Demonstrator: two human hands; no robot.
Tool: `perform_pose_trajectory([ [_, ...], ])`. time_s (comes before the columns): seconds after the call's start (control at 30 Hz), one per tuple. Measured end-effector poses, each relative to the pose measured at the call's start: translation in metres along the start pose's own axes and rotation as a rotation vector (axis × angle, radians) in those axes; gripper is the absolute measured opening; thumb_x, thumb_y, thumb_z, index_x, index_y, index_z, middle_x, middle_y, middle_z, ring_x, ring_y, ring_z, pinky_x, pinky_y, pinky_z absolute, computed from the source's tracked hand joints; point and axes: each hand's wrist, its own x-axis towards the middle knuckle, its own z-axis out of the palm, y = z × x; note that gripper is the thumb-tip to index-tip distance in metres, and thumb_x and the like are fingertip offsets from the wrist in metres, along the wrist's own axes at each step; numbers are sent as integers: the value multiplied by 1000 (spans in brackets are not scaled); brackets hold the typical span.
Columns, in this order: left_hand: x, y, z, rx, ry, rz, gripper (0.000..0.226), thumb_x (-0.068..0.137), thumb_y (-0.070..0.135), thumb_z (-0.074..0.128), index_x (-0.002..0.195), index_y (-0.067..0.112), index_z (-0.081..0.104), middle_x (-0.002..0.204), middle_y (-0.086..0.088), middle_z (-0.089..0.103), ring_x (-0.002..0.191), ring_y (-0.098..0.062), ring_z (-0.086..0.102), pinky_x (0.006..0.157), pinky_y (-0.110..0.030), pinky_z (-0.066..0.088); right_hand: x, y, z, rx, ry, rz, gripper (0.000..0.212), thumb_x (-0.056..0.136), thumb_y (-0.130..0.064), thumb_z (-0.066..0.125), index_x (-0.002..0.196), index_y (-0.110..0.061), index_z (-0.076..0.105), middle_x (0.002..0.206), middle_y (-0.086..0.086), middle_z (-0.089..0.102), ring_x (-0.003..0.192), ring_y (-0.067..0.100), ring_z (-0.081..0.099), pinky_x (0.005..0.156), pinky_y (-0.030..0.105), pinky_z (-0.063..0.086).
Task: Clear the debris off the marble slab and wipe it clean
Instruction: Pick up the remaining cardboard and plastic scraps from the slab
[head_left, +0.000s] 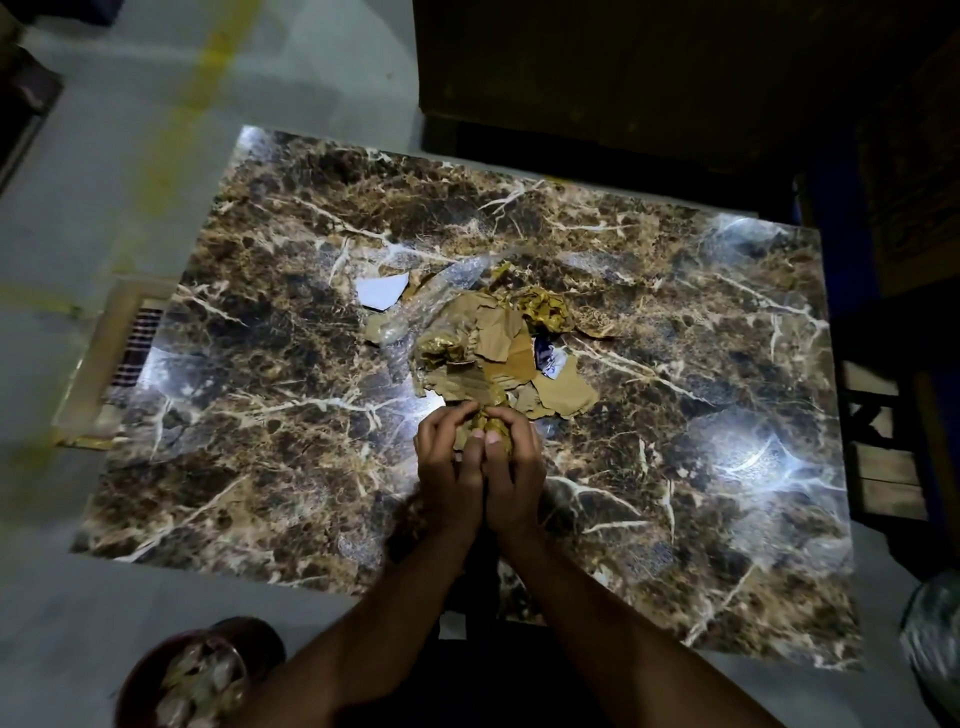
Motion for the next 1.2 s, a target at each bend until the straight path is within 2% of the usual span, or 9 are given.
perform_pose_trajectory([
  [0.23, 2, 30, 7, -234, 75, -237, 19, 80, 31, 56, 93, 30, 70, 115, -9, 66, 114, -21, 61, 97, -34, 49, 6, -22, -1, 338, 9, 276, 39, 94, -26, 46, 127, -19, 65, 127, -12, 65, 114, -8, 61, 90, 11, 47],
  [0.37, 7, 40, 5, -272, 41, -257, 22, 80, 38, 56, 88, 22, 70, 109, -12, 68, 109, -29, 63, 95, -44, 50, 10, -34, -4, 325, 62, 193, 29, 95, -29, 50, 115, -21, 70, 127, 1, 65, 114, -2, 62, 91, 15, 48],
  [0.5, 13, 74, 1, -348, 13, -265, 14, 83, 24, 59, 75, 13, 59, 81, 3, 66, 76, -13, 60, 72, -28, 48, 19, -61, -12, 297, 89, 90, 27, 87, -44, 59, 95, -24, 75, 141, -6, 56, 126, 3, 57, 97, 26, 51],
  [0.67, 23, 121, 1, -475, 29, -261, 24, 100, 10, 57, 76, 7, 59, 72, 1, 63, 60, -3, 57, 60, -19, 46, 32, -99, -22, 294, 136, 6, 28, 85, -47, 69, 73, -23, 64, 90, -3, 70, 92, 19, 67, 84, 49, 54],
  [0.8, 37, 150, 2, -550, 25, -191, 29, 99, 16, 62, 72, 8, 56, 63, 3, 59, 63, -10, 56, 63, -29, 48, 48, -128, -28, 353, 204, -39, 43, 84, -47, 73, 58, -18, 54, 57, -2, 55, 58, 13, 51, 64, 33, 46],
  [0.97, 54, 181, 2, -605, -32, -96, 16, 87, 14, 64, 101, 22, 66, 90, -8, 65, 79, -17, 63, 68, -32, 53, 64, -157, -37, 415, 272, -90, 26, 84, -29, 71, 70, -10, 61, 66, -5, 60, 64, 12, 55, 66, 33, 46],
  [1.03, 54, 192, 5, -626, -73, -99, 25, 93, 2, 59, 104, 20, 72, 98, -5, 71, 88, -17, 67, 71, -25, 55, 71, -164, -41, 449, 307, -117, 18, 79, -33, 69, 92, -20, 65, 89, -11, 66, 83, 17, 62, 78, 37, 50],
  [1.1, 53, 201, 7, -648, -103, -108, 24, 95, 1, 57, 100, 17, 73, 102, -7, 73, 96, -21, 68, 73, -24, 56, 77, -166, -46, 484, 287, -133, 34, 79, -31, 68, 113, -34, 66, 114, -7, 68, 103, 23, 65, 87, 40, 53],
  [1.2, 56, 200, 11, -669, -158, -110, 21, 84, 17, 59, 98, 21, 74, 125, -9, 67, 113, -24, 65, 82, -27, 56, 80, -170, -51, 517, 187, -165, 25, 81, -18, 65, 102, -30, 73, 107, -10, 74, 102, 12, 68, 86, 30, 53],
])
